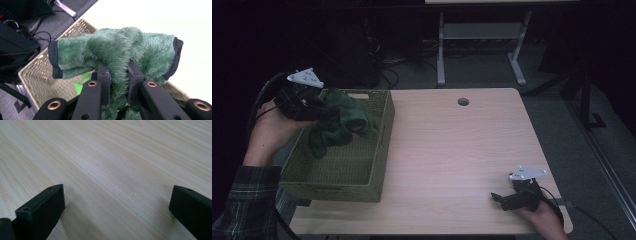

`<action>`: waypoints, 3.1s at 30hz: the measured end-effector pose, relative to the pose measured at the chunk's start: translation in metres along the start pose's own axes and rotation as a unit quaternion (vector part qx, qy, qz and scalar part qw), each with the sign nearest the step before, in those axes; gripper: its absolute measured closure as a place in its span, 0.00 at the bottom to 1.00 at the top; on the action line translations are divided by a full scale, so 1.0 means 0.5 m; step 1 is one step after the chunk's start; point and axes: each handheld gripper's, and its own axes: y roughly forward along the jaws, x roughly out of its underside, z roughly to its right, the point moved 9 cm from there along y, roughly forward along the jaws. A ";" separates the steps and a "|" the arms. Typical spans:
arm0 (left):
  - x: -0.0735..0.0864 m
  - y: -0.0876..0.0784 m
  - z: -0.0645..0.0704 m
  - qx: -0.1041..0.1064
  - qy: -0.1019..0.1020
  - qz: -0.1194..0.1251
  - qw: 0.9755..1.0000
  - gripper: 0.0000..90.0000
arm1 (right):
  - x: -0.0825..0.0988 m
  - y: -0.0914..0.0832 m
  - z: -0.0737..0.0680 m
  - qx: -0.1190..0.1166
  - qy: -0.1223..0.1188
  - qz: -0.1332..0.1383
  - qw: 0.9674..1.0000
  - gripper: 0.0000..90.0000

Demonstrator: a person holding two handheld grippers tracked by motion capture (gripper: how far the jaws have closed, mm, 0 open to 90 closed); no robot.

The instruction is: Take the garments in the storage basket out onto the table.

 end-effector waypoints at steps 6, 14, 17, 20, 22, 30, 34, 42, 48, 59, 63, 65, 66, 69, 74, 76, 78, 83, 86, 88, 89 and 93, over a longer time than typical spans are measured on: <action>-0.041 -0.001 0.028 0.017 0.012 0.016 1.000 0.85 | 0.000 0.000 0.000 0.000 0.000 0.000 1.000 0.00; -0.104 0.010 0.079 0.049 0.039 0.039 0.997 0.86 | 0.000 0.000 0.000 0.000 0.000 -0.001 1.000 0.00; -0.125 0.020 0.099 0.062 0.047 0.046 0.996 0.86 | 0.000 0.000 0.000 0.000 0.000 0.000 1.000 0.00; -0.144 0.032 0.117 0.074 0.057 0.051 0.994 0.86 | 0.000 0.000 0.000 0.000 0.000 0.000 1.000 0.00; -0.157 0.041 0.129 0.081 0.062 0.054 0.993 0.86 | 0.000 0.000 0.000 0.000 0.000 -0.001 1.000 0.00; -0.197 0.079 0.180 0.111 0.081 0.059 0.989 0.86 | 0.000 0.000 0.000 0.000 0.000 0.000 1.000 0.00; -0.208 0.100 0.206 0.128 0.087 0.057 0.986 0.86 | 0.000 0.000 0.000 0.000 0.000 0.000 1.000 0.00; -0.225 0.161 0.271 0.161 0.096 0.047 0.981 0.86 | 0.000 0.000 0.000 0.000 0.000 0.000 1.000 0.00; -0.231 0.202 0.318 0.185 0.103 0.037 0.977 0.86 | 0.000 0.000 0.000 -0.001 0.001 0.000 1.000 0.00; -0.218 0.284 0.387 0.224 0.099 0.025 0.969 0.86 | 0.000 0.000 -0.001 -0.001 0.001 0.000 1.000 0.00; -0.208 0.318 0.410 0.236 0.082 0.026 0.968 0.86 | 0.000 0.000 0.000 0.000 0.001 0.000 1.000 0.00; -0.203 0.327 0.416 0.237 0.082 0.023 0.968 0.86 | 0.000 0.000 -0.001 -0.001 0.001 0.000 1.000 0.00; -0.193 0.347 0.426 0.239 0.084 0.016 0.967 0.86 | 0.000 0.000 0.000 0.000 0.001 0.000 1.000 0.00; -0.173 0.376 0.441 0.241 0.082 0.003 0.967 0.86 | 0.000 0.000 0.000 0.000 0.000 0.000 1.000 0.00; -0.139 0.421 0.458 0.244 0.077 -0.019 0.967 0.86 | 0.000 0.000 0.000 0.000 0.000 0.000 1.000 0.00; -0.124 0.439 0.464 0.245 0.075 -0.028 0.966 0.86 | 0.000 0.000 0.000 0.000 0.000 0.000 1.000 0.00; -0.109 0.456 0.468 0.244 0.080 -0.038 0.966 0.85 | 0.000 0.000 0.000 0.000 0.000 0.000 1.000 0.00; -0.079 0.490 0.480 0.242 0.081 -0.053 0.965 0.84 | 0.000 0.000 0.000 0.000 0.000 -0.001 1.000 0.00; -0.059 0.507 0.492 0.243 0.087 -0.064 0.964 0.82 | 0.000 0.000 0.000 0.000 0.000 0.000 1.000 0.00; -0.049 0.515 0.499 0.244 0.088 -0.066 0.963 0.77 | 0.000 0.000 0.000 0.000 0.000 0.000 1.000 0.00; -0.047 0.517 0.501 0.244 0.090 -0.064 0.964 0.71 | 0.000 0.000 0.000 0.000 0.000 0.000 1.000 0.00; -0.045 0.505 0.503 0.251 0.079 -0.051 0.963 0.41 | 0.000 -0.001 0.000 0.000 0.000 0.000 1.000 0.00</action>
